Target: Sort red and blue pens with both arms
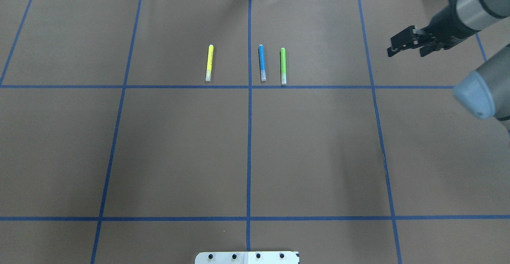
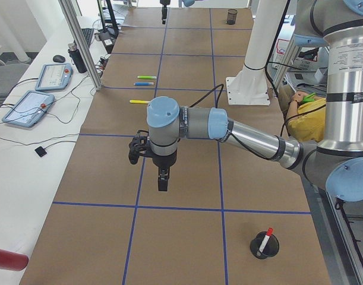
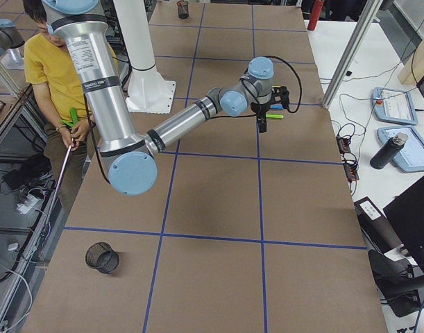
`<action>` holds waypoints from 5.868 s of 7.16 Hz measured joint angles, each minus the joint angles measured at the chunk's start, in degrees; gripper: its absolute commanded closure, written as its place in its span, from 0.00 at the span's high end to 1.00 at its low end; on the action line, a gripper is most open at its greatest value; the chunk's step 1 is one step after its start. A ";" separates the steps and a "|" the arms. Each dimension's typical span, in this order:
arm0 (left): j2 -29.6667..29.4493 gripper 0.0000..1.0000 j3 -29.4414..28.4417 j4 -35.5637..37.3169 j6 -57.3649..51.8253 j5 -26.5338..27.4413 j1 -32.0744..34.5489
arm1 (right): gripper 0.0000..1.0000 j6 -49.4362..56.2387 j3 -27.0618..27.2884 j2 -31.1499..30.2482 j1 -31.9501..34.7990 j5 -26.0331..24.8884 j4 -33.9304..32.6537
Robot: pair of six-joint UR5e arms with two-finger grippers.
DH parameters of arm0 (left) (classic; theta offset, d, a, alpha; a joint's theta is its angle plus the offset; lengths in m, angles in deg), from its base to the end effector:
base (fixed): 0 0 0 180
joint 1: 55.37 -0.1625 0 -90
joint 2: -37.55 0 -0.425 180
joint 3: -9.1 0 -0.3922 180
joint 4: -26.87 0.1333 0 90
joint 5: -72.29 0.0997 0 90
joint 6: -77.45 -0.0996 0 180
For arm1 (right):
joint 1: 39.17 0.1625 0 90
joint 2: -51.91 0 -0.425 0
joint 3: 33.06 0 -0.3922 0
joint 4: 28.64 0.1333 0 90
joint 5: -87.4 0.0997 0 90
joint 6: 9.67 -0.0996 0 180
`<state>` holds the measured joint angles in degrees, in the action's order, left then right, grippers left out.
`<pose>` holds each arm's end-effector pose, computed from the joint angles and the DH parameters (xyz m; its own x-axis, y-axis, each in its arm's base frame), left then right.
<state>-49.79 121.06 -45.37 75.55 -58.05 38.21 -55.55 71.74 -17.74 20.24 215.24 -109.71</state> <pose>-0.0969 -0.4470 0.5306 0.7635 0.0029 -0.6458 0.0371 0.9981 0.0483 -0.2405 -0.5488 0.3223 0.5845 -0.0916 0.8062 -0.0776 0.9827 0.1679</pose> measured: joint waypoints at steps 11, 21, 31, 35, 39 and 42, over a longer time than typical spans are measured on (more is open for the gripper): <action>0.65 1.00 -1.64 -0.44 0.22 -0.27 -0.25 | 0.80 -13.03 -45.90 36.60 -18.85 -15.39 4.41; 0.68 1.00 -2.08 -0.43 0.22 -0.27 -0.24 | 0.39 -14.86 -50.98 38.58 -21.00 -17.01 7.77; 0.68 1.00 -2.09 -0.44 0.22 -0.27 -0.24 | 0.00 -15.23 -51.63 40.16 -20.68 -17.08 7.59; 1.05 1.00 -2.30 -0.42 0.32 -0.23 -0.19 | 0.00 -17.32 -42.83 41.25 -17.60 -14.52 -0.80; 3.98 1.00 -2.27 -2.01 -0.15 -0.25 -0.16 | 0.00 -16.03 -22.00 33.04 -11.92 -6.86 -13.89; 6.63 1.00 -1.93 -5.85 -5.22 -0.32 0.00 | 0.00 -7.44 -3.06 22.45 -7.25 -4.60 -25.74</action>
<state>-43.16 119.13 -51.23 70.33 -58.37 38.21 -62.99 68.68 4.71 12.98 210.64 -135.45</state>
